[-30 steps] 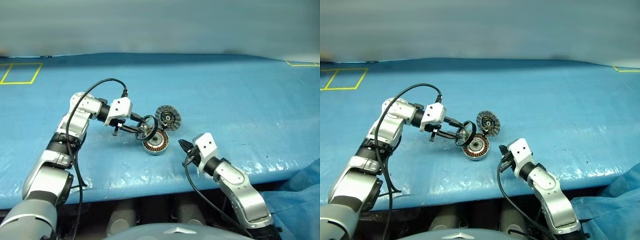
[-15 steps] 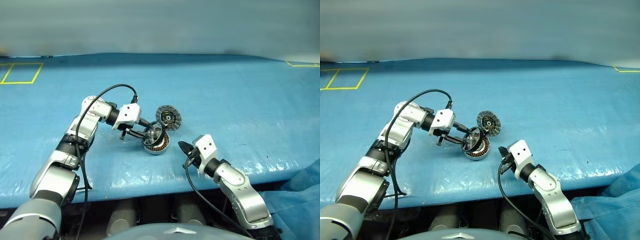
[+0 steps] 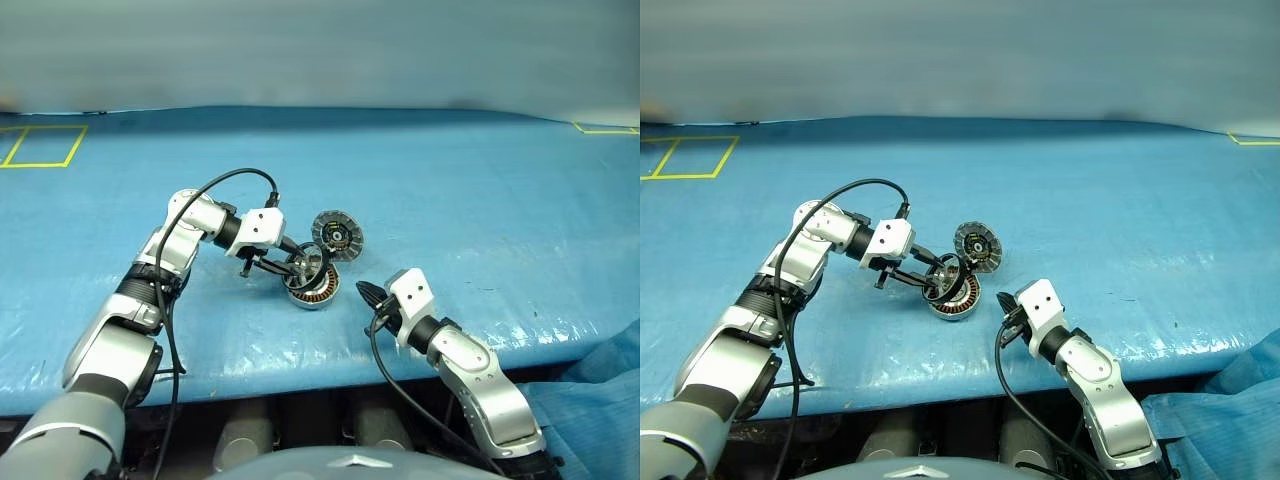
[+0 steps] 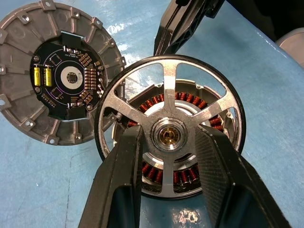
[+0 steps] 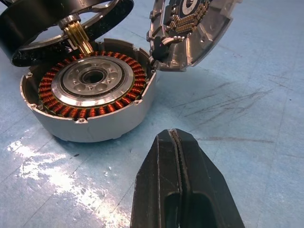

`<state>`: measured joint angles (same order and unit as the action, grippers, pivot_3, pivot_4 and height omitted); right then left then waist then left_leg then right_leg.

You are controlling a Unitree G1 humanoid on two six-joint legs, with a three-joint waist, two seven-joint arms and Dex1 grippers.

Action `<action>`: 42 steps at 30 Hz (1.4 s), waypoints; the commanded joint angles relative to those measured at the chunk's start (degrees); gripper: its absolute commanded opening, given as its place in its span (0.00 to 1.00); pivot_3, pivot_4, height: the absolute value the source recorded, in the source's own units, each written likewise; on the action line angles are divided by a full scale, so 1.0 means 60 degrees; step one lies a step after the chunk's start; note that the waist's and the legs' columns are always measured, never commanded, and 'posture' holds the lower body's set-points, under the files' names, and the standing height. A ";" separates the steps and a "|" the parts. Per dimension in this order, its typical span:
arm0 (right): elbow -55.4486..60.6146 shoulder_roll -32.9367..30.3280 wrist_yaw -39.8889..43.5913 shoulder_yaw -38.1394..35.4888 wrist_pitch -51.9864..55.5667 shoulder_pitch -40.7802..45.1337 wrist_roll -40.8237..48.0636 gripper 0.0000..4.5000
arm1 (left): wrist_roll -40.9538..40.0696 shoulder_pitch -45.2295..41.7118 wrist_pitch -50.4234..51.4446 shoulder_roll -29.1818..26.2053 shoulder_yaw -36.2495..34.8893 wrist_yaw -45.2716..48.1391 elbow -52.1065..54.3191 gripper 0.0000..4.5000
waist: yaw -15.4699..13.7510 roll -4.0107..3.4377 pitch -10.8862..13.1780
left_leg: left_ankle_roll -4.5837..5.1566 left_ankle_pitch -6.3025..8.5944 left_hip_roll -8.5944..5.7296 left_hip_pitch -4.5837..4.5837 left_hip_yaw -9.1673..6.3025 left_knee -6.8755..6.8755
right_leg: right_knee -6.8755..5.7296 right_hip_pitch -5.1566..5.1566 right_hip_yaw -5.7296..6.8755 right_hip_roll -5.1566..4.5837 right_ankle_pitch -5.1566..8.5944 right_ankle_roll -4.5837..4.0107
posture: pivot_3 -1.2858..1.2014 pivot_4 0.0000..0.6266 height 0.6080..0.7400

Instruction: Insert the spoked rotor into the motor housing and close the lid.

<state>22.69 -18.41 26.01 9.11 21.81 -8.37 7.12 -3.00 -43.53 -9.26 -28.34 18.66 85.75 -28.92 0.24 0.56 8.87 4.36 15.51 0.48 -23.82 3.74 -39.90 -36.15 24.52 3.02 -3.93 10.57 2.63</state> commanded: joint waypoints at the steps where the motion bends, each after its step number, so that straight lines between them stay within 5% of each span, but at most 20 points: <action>1: 0.0232 0.0021 -0.0057 0.0015 -0.0153 0.0062 -0.0003 0.00 | -0.0078 -0.0241 -0.0060 0.0071 -0.0112 -0.0083 0.0038 0.29 | 0.0000 0.0000 0.0000 | 0.0000 0.0000 0.0000 0.0000 0.0000 0.0000 | 0.0000 0.0000 0.0000 0.0000 0.0000 0.0000 | 0.52 0.24 1.00; 9: 0.0327 0.0004 -0.0120 -0.0024 -0.0188 0.0048 -0.0030 0.00 | 0.0105 -0.0319 -0.0215 0.0023 -0.0031 -0.0115 -0.0126 0.29 | -0.0004 0.0000 0.0000 | 0.0003 0.0002 0.0000 0.0000 0.0002 -0.0002 | 0.0000 0.0000 -0.0002 0.0000 0.0000 0.0000 | 0.52 0.24 1.00; 19: 0.0326 0.0020 -0.0205 -0.0003 -0.0213 0.0048 -0.0036 0.00 | -0.0097 -0.0411 -0.0495 0.0078 -0.0280 -0.0376 -0.0227 0.99 | -0.0018 0.0000 0.0000 | 0.0005 0.0003 0.0000 0.0001 0.0005 -0.0004 | -0.0002 0.0000 -0.0005 0.0000 -0.0001 0.0001 | 0.52 0.24 1.00; 29: 0.0740 -0.0015 -0.0196 -0.0036 -0.0104 0.0058 0.0048 0.00 | -0.0604 0.0045 -0.0065 -0.0117 -0.0759 -0.0667 0.0526 0.99 | -0.0017 0.0000 0.0000 | 0.0005 0.0003 0.0001 0.0001 0.0007 -0.0005 | -0.0003 0.0002 -0.0008 0.0000 -0.0002 0.0002 | 0.52 0.24 1.00; 42: 0.0873 0.0323 -0.1270 -0.0010 0.1420 0.0730 -0.0482 0.00 | -0.1366 0.3828 0.1046 0.0215 -0.1729 -0.3476 0.3301 0.99 | -0.0019 -0.0003 -0.0002 | -0.0015 -0.0008 0.0000 0.0017 0.0016 -0.0006 | -0.0024 0.0001 -0.0015 -0.0020 -0.0023 -0.0043 | 0.52 0.24 1.00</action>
<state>25.76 -16.07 18.72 9.79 29.61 -5.21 4.57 -9.43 -21.12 -2.88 -27.84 9.60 66.87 -12.78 0.13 0.54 8.86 4.27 15.47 0.48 -23.72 3.83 -39.93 -36.28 24.53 2.93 -4.06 10.41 2.34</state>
